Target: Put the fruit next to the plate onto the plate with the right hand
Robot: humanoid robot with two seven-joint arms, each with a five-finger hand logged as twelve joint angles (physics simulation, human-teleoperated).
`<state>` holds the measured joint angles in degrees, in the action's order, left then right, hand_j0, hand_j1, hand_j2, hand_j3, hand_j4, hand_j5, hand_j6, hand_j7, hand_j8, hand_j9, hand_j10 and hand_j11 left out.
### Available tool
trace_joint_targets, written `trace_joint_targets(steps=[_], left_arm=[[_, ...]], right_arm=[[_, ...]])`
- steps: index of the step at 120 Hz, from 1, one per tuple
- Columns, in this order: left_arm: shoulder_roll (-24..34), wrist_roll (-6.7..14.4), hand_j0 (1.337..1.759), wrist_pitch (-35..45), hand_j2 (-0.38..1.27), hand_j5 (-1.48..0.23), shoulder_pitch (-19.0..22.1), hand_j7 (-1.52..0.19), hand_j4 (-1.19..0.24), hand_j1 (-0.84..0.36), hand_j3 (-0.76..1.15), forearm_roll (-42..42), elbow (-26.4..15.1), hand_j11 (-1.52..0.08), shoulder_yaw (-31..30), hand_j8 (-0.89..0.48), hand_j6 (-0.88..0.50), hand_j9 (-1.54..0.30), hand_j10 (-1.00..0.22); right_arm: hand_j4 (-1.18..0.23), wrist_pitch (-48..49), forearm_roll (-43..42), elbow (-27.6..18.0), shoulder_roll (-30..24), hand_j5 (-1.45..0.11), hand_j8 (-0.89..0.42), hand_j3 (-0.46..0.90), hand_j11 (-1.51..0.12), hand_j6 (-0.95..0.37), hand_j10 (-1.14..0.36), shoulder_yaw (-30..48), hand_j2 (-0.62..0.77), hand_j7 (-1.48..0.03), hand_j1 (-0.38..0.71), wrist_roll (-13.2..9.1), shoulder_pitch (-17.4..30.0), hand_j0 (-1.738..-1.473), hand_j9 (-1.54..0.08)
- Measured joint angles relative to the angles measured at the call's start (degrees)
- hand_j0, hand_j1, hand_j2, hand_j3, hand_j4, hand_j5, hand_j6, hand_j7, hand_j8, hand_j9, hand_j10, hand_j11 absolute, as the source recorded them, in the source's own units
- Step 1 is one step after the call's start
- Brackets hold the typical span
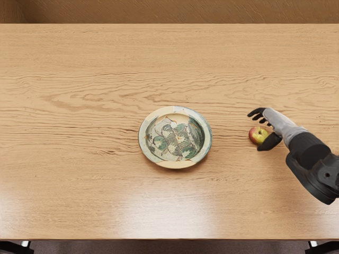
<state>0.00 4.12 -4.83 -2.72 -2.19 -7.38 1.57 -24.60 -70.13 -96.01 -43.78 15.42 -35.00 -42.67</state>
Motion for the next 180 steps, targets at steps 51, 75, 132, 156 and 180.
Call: trace_joint_targets(steps=[51, 75, 132, 156, 180], left_arm=[[0.0, 0.0, 1.658, 0.0, 0.05, -0.3, 0.0, -0.3, -0.23, 0.07, 0.0, 0.0, 0.0, -0.3, 0.01, -0.23, -0.23, -0.3, -0.23], [0.0, 0.0, 1.658, 0.0, 0.05, -0.3, 0.0, -0.3, -0.23, 0.07, 0.0, 0.0, 0.0, -0.3, 0.0, -0.23, -0.23, -0.3, -0.23], [0.0, 0.0, 1.658, 0.0, 0.05, -0.3, 0.0, -0.3, -0.23, 0.07, 0.0, 0.0, 0.0, -0.3, 0.0, -0.23, -0.23, -0.3, -0.23], [0.0, 0.0, 1.658, 0.0, 0.05, -0.3, 0.0, -0.3, -0.23, 0.07, 0.0, 0.0, 0.0, -0.3, 0.01, -0.23, -0.23, -0.3, -0.23], [0.0, 0.0, 1.658, 0.0, 0.05, -0.3, 0.0, -0.3, -0.23, 0.07, 0.0, 0.0, 0.0, -0.3, 0.0, -0.23, -0.23, -0.3, -0.23]], right_arm=[[-0.39, -3.19, -1.22, 2.88, 1.87, -0.5, -0.39, 0.0, -0.5, -0.39, -0.39, -1.22, -0.07, -0.5, 0.11, 0.0, 0.94, -1.658, -0.5], [-0.42, -3.35, -1.28, 4.18, 2.94, -0.54, -0.42, 0.19, -0.54, -0.42, -0.42, -1.93, -0.18, -0.54, 0.12, -0.05, 0.94, -1.669, -0.54], [-0.65, -2.77, -0.18, 4.33, 3.51, -0.88, -0.38, 0.0, -0.88, -0.41, -0.64, -1.69, 0.02, -0.86, 0.27, -0.03, 0.38, -1.65, -0.88], [-0.66, -0.17, 6.85, 4.37, 2.56, -0.96, -0.34, 0.0, -0.96, -0.36, -0.61, -1.32, 0.05, -0.92, 0.29, -0.01, -2.9, -1.65, -0.96], [-0.65, 9.96, 18.91, 4.4, 0.37, -0.98, -0.33, 0.0, -0.99, -0.35, -0.6, 1.26, 0.05, -0.94, 0.29, -0.03, -8.29, -1.65, -0.98]])
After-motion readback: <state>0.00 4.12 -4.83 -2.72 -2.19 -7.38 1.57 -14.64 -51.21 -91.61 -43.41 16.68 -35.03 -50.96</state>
